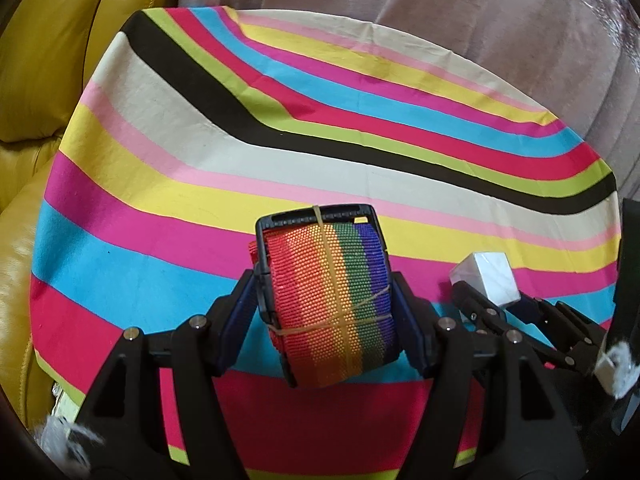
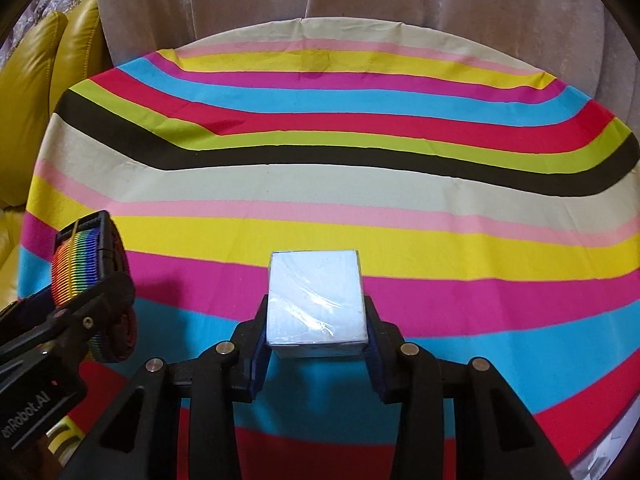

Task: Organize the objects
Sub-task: 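Carry the strap and cube over the storage box and open both grippers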

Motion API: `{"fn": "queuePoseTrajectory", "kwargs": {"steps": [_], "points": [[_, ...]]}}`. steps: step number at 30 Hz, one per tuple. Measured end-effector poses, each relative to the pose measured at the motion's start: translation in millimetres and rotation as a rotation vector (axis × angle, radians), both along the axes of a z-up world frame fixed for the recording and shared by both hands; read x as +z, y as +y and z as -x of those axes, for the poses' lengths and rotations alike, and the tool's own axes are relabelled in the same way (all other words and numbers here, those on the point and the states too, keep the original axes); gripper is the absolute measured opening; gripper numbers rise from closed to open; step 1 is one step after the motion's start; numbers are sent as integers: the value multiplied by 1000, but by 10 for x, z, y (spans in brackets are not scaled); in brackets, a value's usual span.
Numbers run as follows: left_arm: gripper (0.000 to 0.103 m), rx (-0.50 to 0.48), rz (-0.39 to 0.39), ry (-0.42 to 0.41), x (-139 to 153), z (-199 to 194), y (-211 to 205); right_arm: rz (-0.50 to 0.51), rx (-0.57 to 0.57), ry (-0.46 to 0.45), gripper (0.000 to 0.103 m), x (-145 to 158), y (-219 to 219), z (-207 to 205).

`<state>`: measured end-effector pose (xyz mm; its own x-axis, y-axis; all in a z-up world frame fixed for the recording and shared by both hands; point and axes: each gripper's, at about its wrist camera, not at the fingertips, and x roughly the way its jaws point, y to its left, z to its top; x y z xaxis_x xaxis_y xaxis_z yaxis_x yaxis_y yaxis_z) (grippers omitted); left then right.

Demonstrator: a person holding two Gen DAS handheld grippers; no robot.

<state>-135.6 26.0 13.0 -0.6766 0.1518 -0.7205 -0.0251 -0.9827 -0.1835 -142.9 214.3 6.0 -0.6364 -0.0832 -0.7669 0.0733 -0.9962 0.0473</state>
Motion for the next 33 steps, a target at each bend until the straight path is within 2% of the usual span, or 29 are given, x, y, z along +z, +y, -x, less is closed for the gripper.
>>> {"fn": "queuePoseTrajectory", "kwargs": {"steps": [11, 33], "points": [[68, -52, 11, 17, 86, -244, 221, 11, -47, 10, 41, 96, 236, -377], [68, -215, 39, 52, 251, -710, 848, 9, -192, 26, 41, 261, 850, -1088]]}}
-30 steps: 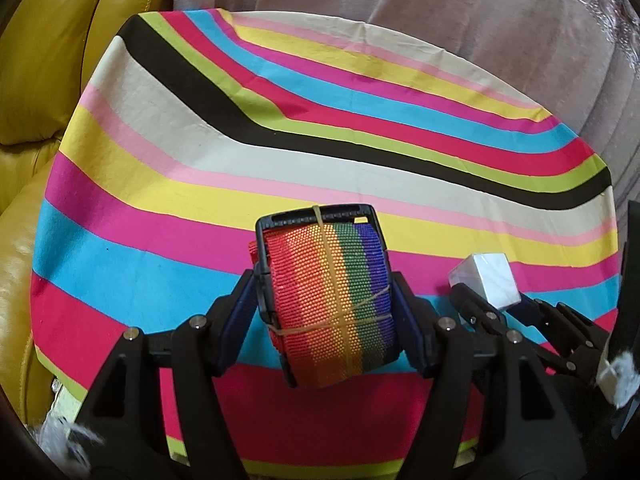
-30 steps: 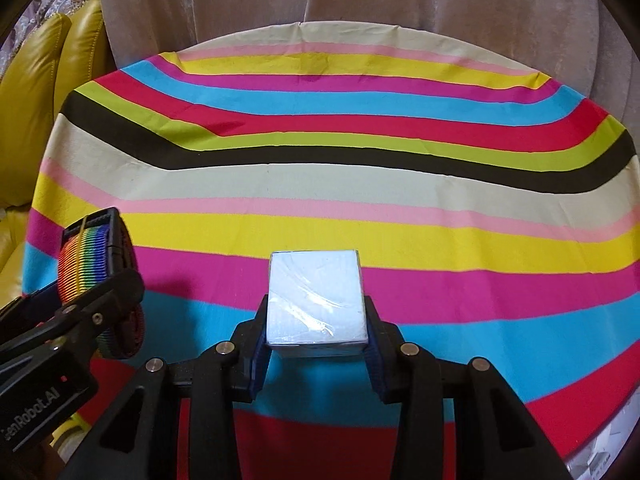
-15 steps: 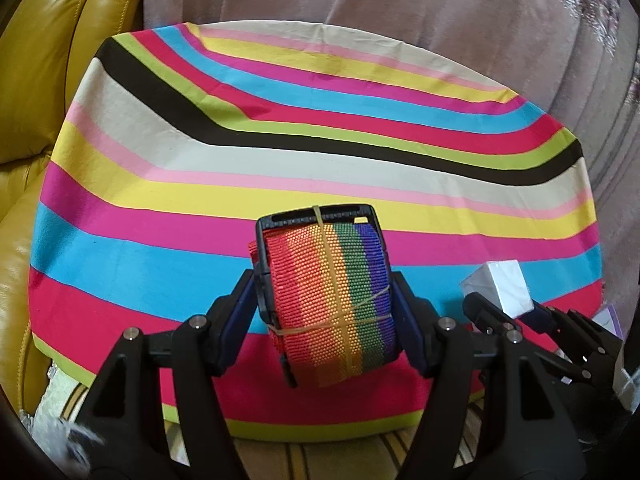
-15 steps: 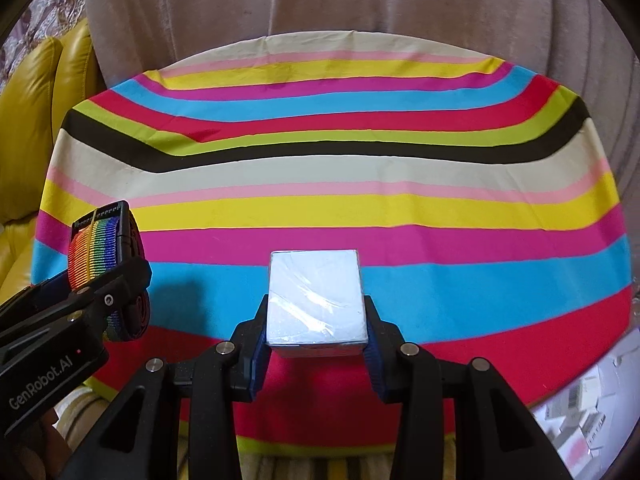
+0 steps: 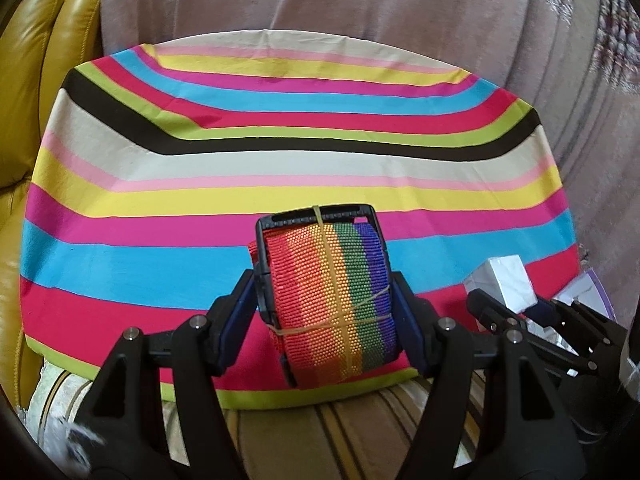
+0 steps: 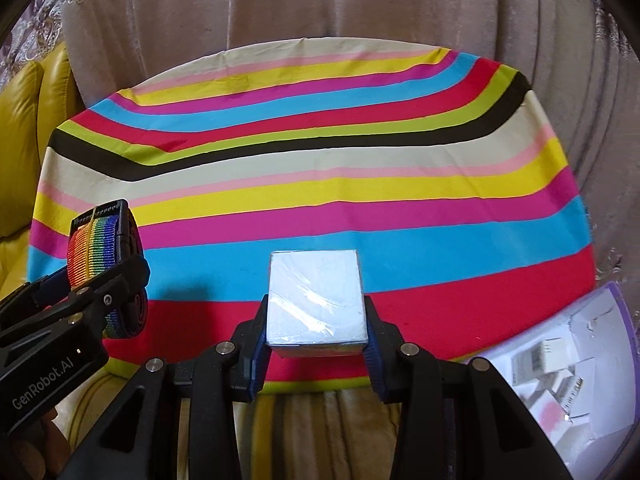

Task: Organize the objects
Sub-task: 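Carry the strap and cube over the storage box and open both grippers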

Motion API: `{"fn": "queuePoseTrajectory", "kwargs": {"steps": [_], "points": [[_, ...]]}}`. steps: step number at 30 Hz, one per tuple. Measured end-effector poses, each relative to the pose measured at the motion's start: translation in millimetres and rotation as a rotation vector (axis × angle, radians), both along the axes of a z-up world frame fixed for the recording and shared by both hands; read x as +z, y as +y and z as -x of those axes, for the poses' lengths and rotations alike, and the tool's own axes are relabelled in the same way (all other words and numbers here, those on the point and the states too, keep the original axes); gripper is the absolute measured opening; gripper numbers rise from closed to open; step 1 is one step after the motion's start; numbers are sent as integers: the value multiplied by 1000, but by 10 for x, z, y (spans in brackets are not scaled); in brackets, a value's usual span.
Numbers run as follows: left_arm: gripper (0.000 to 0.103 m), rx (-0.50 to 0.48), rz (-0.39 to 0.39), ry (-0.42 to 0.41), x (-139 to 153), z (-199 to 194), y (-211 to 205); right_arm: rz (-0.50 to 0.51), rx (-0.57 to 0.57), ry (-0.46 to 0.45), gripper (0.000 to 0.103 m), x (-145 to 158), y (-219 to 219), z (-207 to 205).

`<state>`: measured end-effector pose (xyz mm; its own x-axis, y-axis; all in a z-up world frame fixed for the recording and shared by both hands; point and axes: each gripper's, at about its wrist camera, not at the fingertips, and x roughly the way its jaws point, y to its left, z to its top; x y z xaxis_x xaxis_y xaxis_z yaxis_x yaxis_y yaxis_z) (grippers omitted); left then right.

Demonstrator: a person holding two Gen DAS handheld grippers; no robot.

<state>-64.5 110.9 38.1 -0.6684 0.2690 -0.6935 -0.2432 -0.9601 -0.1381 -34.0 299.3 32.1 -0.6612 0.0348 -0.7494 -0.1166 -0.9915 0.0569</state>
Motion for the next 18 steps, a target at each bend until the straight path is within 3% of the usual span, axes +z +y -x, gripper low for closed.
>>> {"fn": "queuePoseTrajectory", "kwargs": {"steps": [18], "points": [[68, -130, 26, 12, 61, -270, 449, -12, -102, -9, 41, 81, 413, -401]]}}
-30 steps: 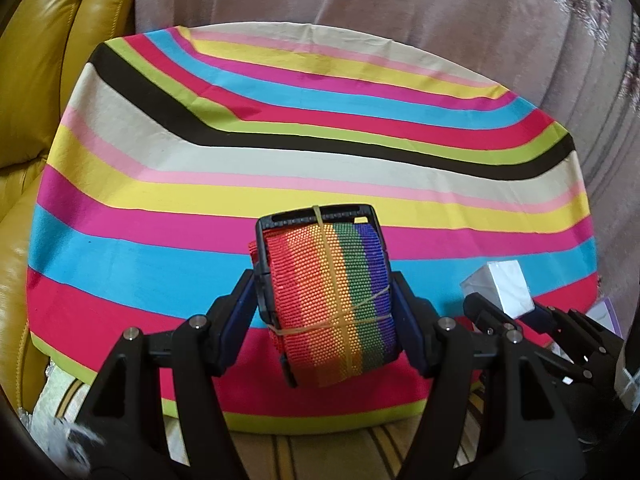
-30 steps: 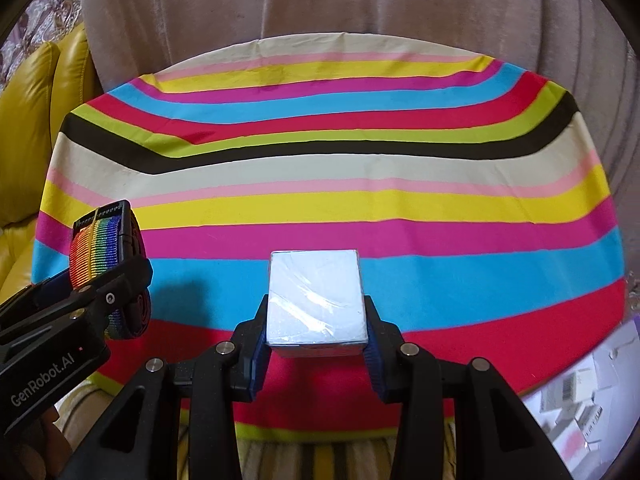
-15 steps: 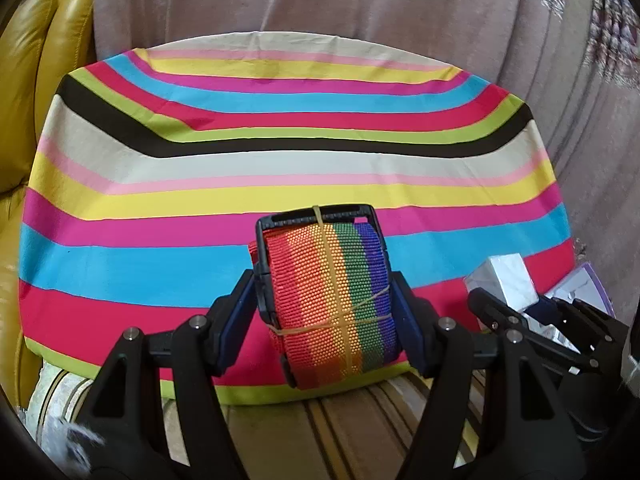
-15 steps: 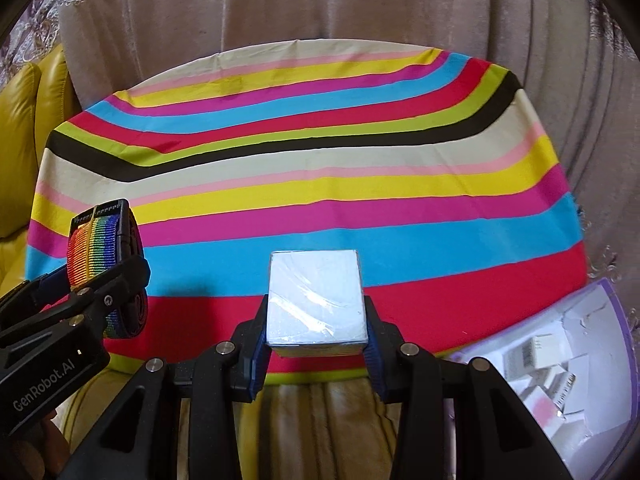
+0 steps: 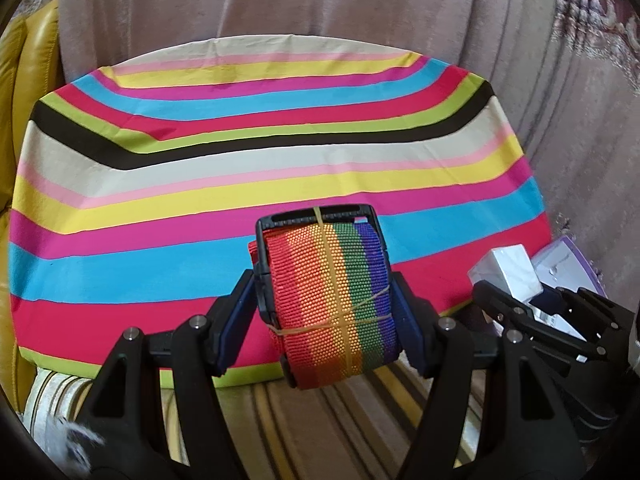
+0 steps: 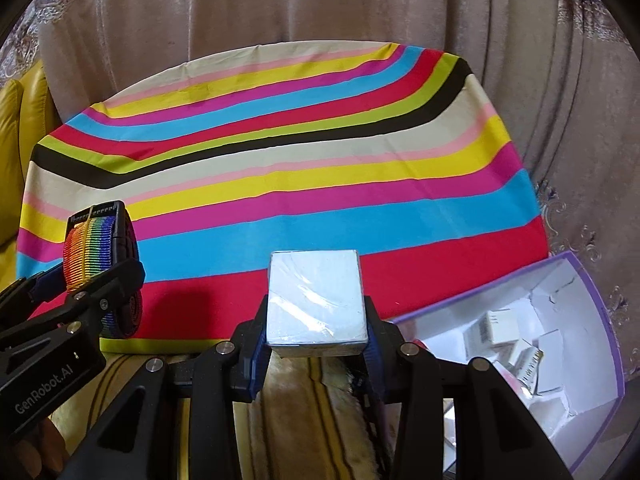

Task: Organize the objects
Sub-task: 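Carry the strap and cube over the storage box and open both grippers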

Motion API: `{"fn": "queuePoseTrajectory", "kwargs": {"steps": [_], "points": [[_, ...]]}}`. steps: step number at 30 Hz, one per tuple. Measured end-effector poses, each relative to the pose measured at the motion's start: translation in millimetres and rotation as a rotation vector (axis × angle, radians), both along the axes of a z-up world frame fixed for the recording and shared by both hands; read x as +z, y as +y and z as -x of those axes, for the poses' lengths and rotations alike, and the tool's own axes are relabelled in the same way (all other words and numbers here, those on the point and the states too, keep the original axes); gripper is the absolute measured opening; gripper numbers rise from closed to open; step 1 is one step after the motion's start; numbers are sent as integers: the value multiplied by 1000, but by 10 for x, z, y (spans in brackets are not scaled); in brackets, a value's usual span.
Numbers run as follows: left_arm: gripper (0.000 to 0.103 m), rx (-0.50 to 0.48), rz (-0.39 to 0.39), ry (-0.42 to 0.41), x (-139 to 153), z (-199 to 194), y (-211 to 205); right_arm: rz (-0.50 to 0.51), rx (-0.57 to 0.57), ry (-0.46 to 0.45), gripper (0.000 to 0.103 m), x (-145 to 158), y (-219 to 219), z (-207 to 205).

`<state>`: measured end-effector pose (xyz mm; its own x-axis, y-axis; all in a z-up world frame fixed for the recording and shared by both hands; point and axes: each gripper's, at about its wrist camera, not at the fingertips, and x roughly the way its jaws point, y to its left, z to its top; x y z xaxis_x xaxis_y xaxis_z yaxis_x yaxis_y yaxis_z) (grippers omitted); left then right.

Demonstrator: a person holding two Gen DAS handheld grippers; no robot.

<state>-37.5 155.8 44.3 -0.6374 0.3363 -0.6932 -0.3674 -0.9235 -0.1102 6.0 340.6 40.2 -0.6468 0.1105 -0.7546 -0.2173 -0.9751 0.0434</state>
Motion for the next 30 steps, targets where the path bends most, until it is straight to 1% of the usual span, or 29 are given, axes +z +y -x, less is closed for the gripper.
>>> {"fn": "queuePoseTrajectory", "kwargs": {"steps": [5, 8, 18, 30], "points": [[68, -51, 0, -7, 13, -90, 162, -11, -33, -5, 41, 46, 100, -140], [68, -78, 10, -4, 22, -142, 262, -22, -64, -14, 41, 63, 191, -234], [68, -154, 9, -23, 36, -296, 543, -53, -170, -32, 41, 141, 524, -529], [68, -278, 29, -50, 15, -506, 1022, -34, -277, -46, 41, 150, 970, -853]]}}
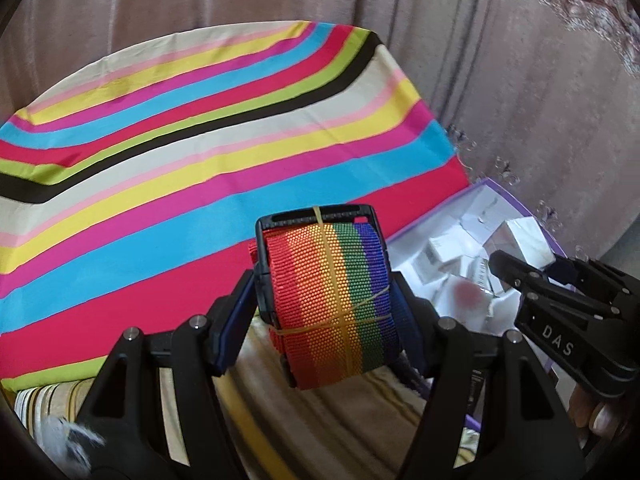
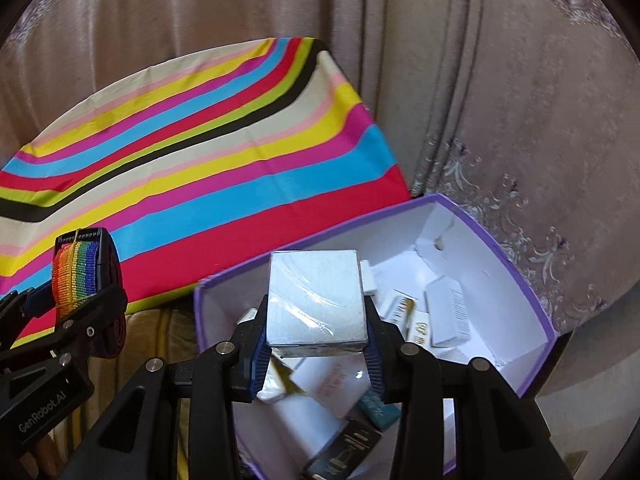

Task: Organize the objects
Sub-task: 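Carry the strap and cube over the storage box and open both grippers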

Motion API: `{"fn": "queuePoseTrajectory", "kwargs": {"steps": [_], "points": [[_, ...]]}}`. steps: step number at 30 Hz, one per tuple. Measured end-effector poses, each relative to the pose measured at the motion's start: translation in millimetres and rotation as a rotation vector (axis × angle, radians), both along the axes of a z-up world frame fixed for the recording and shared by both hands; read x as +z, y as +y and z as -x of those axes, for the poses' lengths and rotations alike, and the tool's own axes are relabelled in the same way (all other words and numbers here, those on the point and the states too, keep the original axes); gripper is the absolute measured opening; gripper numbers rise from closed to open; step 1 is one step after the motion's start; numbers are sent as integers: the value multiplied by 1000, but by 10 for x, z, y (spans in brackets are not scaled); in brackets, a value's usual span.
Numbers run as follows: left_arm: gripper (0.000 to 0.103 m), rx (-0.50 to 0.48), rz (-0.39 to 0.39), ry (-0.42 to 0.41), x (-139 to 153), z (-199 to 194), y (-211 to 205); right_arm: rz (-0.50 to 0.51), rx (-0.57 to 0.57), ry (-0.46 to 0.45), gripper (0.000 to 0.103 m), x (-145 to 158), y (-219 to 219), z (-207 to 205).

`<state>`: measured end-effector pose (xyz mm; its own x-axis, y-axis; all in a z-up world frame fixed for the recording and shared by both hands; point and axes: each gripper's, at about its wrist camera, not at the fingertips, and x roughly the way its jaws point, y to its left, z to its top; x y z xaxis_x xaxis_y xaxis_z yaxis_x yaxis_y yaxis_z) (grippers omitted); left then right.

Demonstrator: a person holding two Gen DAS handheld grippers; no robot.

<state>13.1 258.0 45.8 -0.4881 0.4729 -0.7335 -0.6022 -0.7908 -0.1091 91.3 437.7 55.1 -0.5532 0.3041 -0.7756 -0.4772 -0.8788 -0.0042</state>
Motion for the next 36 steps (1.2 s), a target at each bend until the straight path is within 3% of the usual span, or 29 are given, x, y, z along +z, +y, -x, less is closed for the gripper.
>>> {"fn": "queuePoseTrajectory", "kwargs": {"steps": [15, 36], "points": [[68, -123, 26, -27, -76, -165, 566, 4, -106, -28, 41, -119, 458, -227], [68, -184, 40, -51, -156, -208, 984, -3, -198, -80, 41, -290, 819, -358]]}}
